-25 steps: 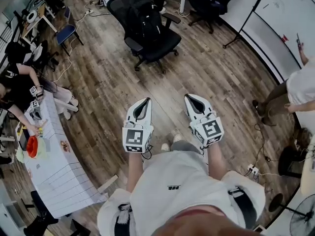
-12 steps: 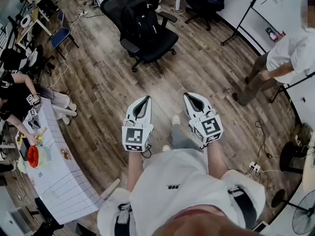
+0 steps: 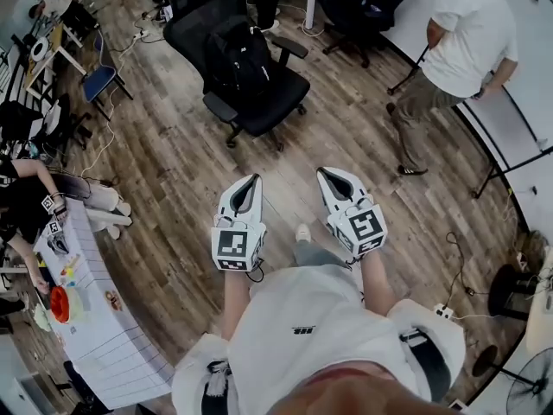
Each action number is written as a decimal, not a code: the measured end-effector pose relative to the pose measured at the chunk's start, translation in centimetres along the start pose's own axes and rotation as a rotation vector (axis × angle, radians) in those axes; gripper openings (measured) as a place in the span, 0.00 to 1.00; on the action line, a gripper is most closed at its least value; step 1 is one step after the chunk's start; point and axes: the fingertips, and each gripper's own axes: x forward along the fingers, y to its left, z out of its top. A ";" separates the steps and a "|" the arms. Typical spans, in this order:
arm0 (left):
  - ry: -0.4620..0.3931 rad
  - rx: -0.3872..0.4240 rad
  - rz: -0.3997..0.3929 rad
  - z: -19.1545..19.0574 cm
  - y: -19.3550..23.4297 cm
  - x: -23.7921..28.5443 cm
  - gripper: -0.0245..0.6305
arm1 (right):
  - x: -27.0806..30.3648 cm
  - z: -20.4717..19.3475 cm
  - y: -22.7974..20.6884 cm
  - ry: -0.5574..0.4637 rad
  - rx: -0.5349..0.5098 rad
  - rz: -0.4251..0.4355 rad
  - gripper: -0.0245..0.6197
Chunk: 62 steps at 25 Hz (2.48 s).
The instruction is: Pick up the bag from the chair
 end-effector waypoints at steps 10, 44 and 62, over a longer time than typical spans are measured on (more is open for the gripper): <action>0.020 -0.007 0.030 1.9 3.1 11.3 0.06 | 7.5 0.9 -9.6 0.024 -0.011 0.040 0.03; 0.073 -0.017 0.118 0.8 21.6 31.2 0.06 | 33.1 1.2 -21.7 0.062 0.000 0.121 0.03; 0.102 -0.041 0.123 -0.7 35.1 40.8 0.06 | 49.7 1.4 -24.9 0.104 -0.007 0.142 0.03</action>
